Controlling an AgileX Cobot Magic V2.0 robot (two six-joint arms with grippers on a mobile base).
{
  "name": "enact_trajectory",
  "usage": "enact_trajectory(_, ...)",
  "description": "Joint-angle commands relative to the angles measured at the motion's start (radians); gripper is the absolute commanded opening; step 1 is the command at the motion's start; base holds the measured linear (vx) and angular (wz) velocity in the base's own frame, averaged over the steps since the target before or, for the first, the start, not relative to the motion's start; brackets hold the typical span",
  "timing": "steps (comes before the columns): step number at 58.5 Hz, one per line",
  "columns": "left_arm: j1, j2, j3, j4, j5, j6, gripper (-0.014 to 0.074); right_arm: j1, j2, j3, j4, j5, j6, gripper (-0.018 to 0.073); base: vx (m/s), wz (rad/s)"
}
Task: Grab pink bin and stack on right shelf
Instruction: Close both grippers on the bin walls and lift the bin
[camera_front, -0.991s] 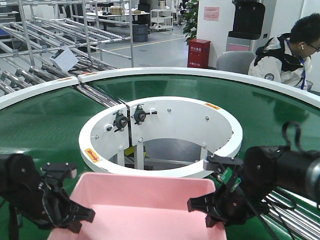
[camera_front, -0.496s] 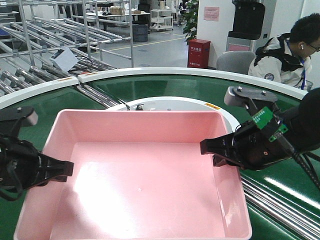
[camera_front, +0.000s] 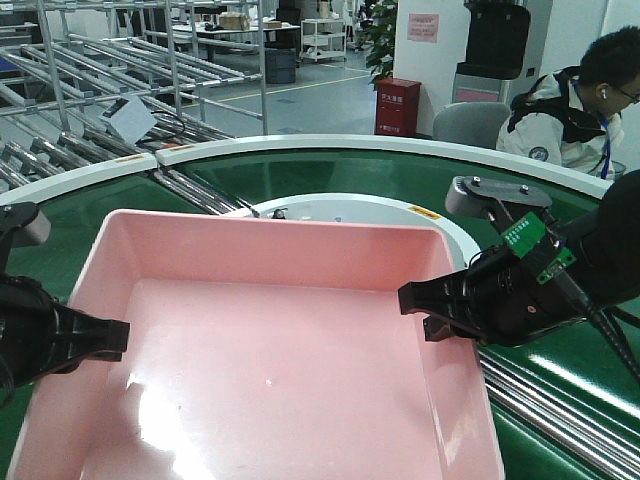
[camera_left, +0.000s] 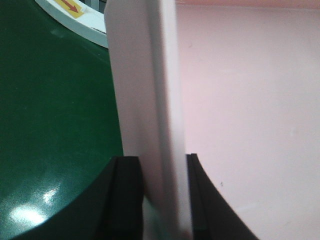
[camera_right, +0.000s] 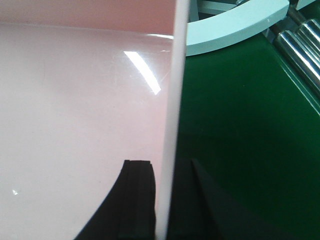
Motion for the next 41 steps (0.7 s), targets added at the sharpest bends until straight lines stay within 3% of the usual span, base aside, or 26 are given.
enact_trajectory(1,-0.007,-0.044,-0.033,-0.032,-0.064,0.021,-0.0001,-0.006,-0.039,-0.037,-0.022,-0.069,-0.022,-0.0009,0.00,0.00)
enact_trajectory(41,-0.007,-0.044,-0.033,-0.033,-0.065,0.022,-0.0001,-0.006,-0.039,-0.037,-0.022,-0.070,-0.022,-0.0009,0.00,0.00)
